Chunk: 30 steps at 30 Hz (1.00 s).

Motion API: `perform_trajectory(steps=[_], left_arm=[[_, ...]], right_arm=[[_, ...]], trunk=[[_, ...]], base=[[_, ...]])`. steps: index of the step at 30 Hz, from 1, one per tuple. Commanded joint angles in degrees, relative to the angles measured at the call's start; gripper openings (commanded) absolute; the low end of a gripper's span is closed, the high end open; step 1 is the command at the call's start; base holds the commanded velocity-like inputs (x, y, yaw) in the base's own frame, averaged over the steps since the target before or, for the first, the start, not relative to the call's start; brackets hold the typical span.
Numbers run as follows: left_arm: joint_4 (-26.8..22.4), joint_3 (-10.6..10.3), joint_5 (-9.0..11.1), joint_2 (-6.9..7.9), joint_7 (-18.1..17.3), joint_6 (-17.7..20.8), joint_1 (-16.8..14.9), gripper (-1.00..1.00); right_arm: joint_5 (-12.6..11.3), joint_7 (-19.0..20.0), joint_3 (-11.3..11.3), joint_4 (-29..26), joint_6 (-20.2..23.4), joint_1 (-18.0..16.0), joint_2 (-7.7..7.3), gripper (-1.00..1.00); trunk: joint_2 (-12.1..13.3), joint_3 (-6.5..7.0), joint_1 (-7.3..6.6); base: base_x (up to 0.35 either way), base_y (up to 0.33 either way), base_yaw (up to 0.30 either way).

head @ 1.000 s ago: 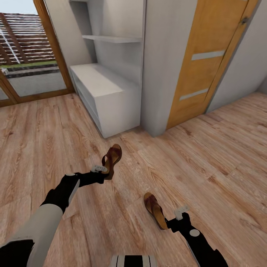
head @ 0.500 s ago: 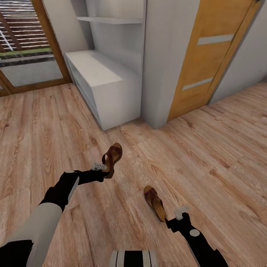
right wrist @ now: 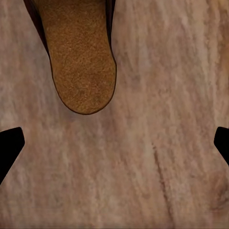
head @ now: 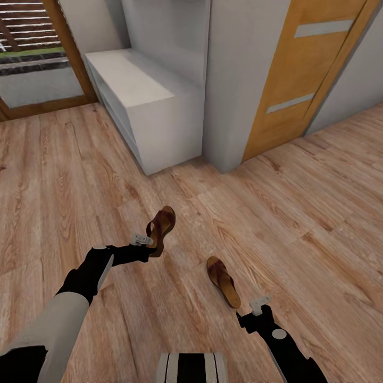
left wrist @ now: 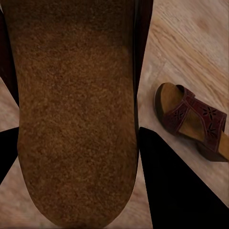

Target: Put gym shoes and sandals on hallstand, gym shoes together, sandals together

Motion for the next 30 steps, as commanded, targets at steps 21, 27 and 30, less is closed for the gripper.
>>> perform_trajectory(steps=[21,27,30], left_arm=[[-0.44,0.18,-0.47,0.04,-0.48,-0.23,0.28,-1.00],[-0.44,0.15,-0.46,0.04,-0.48,-0.24,0.29,-1.00],[-0.44,0.15,-0.46,0.04,-0.47,-0.24,0.29,-1.00]], right_arm=[[0.46,0.24,0.00,-0.22,0.33,0.00,-0.01,1.00],[0.46,0.24,0.00,-0.22,0.33,0.00,-0.01,1.00],[0.46,0.24,0.00,-0.22,0.33,0.00,-0.01,1.00]], trunk=[[-0.02,-1.94,-0.01],[-0.02,-2.49,-0.01],[-0.02,-2.76,-0.01]], base=[[0.052,0.000,0.000],[0.072,0.000,0.000],[0.015,0.000,0.000]])
